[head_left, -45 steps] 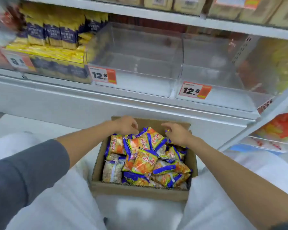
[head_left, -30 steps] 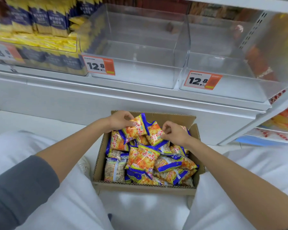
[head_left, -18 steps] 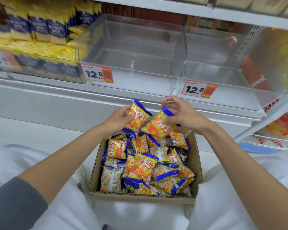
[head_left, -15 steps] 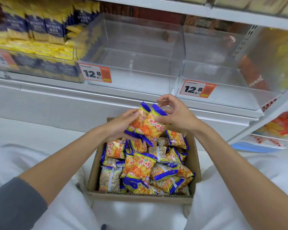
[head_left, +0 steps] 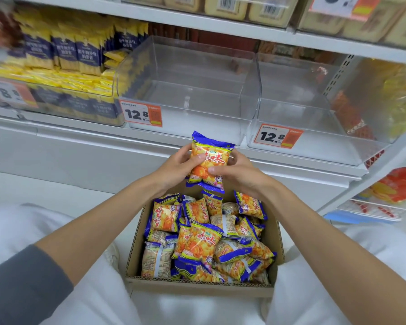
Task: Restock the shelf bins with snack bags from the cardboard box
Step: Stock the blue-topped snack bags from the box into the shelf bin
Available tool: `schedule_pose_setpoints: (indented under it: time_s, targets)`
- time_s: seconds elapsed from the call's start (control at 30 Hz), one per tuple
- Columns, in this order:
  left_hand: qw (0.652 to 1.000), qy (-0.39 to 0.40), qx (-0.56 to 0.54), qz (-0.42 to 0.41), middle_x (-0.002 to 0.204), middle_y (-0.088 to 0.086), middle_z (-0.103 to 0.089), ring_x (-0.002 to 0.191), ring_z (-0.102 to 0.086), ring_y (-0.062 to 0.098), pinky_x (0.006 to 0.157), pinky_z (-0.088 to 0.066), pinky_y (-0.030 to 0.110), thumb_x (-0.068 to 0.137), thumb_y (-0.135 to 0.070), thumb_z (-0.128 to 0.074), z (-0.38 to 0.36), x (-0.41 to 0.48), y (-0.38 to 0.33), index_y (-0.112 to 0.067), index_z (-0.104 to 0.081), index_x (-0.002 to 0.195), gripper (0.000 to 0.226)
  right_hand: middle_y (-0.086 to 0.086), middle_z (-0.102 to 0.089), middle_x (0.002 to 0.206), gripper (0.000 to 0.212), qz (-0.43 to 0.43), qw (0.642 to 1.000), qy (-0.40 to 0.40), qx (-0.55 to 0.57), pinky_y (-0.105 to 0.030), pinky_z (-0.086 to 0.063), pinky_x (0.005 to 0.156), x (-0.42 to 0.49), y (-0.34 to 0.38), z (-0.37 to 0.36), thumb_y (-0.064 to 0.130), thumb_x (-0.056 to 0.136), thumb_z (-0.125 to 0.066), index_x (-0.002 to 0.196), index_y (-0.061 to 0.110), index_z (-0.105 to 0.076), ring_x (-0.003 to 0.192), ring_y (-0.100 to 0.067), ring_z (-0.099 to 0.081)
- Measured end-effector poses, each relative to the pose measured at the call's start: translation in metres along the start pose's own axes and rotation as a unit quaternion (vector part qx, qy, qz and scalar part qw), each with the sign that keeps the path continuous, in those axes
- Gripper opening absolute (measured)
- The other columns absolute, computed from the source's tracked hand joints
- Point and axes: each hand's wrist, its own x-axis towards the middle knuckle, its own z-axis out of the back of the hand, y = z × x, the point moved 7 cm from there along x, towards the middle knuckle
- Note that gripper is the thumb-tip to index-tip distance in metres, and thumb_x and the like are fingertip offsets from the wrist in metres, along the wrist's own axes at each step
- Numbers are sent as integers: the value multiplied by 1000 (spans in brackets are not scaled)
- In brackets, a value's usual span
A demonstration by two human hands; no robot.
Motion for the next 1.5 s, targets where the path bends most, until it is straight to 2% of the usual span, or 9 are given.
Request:
schedule_pose_setpoints:
  time_s: [0.2, 0.33, 0.47, 0.6, 0.87, 1.0, 1.23, 1.37, 1.5]
  targets:
    - [992, -10, 119, -34, 123, -6, -60, 109, -59, 6, 85, -51, 21, 91, -53, -48, 30, -3, -46, -34, -46, 135, 48, -17, -59, 121, 76, 55, 998, 15, -12, -41, -55, 90, 9, 55, -21, -5, 73, -77, 134, 14, -35, 105, -28, -67]
    - [974, -127, 153, -113, 121, -5, -58, 100, -56, 3, 74, -46, 12, 94, -47, -52, 80, 9, -95, -23, -45, 143, 55, -13, -62, 117, 87, 131, 991, -10, -19, -38, -56, 84, 33, 121, -28, -1, 62, -82, 134, 11, -35, 103, -26, -66]
    - [886, -316, 259, -218, 115, -1, -57, 99, -51, 10, 79, -41, 15, 84, -52, -66, 150, 27, -130, -23, -58, 129, 54, -13, -60, 122, 85, 168, 982, -73, -35, -37, -56, 84, 83, 164, -20, 0, 62, -82, 132, 12, -35, 106, -26, -64]
    - [823, -418, 327, -202, 118, 2, -53, 108, -51, 18, 88, -40, 26, 81, -55, -68, 215, 63, -123, -22, -55, 126, 57, -12, -66, 116, 73, 132, 981, -85, -112, -30, -57, 73, 163, 167, -12, 3, 61, -86, 124, 4, -50, 96, -22, -69]
    - [857, -372, 302, -187, 116, -9, -56, 98, -55, 10, 82, -51, 33, 80, -56, -67, 241, 90, -94, -29, -53, 135, 63, -5, -73, 101, 46, 139, 975, -33, -172, -28, -58, 79, 294, 171, -35, 3, 66, -84, 105, 16, -63, 89, -15, -71]
    - [834, -407, 323, -186, 114, -14, -59, 92, -56, 6, 76, -52, 32, 80, -59, -65, 238, 85, -94, -36, -55, 133, 59, -2, -71, 110, 101, 151, 956, -45, -247, -42, -57, 89, 345, 145, -30, 32, 38, -93, 129, 18, -51, 99, -17, -70]
    - [824, -427, 325, -181, 104, -16, -58, 82, -56, 7, 68, -51, 33, 81, -56, -66, 238, 83, -93, -40, -56, 130, 53, 2, -68, 111, 98, 141, 957, -104, -229, -37, -58, 85, 402, 128, -43, 46, 30, -87, 121, 31, -56, 98, -17, -67]
    - [818, -435, 329, -182, 101, -15, -58, 77, -56, 6, 65, -50, 32, 81, -54, -67, 236, 82, -94, -41, -57, 128, 50, -5, -65, 114, 57, 94, 965, -159, -185, -41, -57, 84, 360, 147, -51, 31, 67, -74, 117, 17, -50, 98, -23, -66]
    - [816, -437, 331, -181, 103, -16, -59, 76, -56, 8, 65, -50, 31, 82, -54, -66, 236, 83, -93, -39, -57, 129, 51, -2, -60, 120, 59, 193, 940, -204, -195, -33, -53, 87, 346, 154, -47, 27, 74, -79, 120, 17, -44, 106, -20, -62]
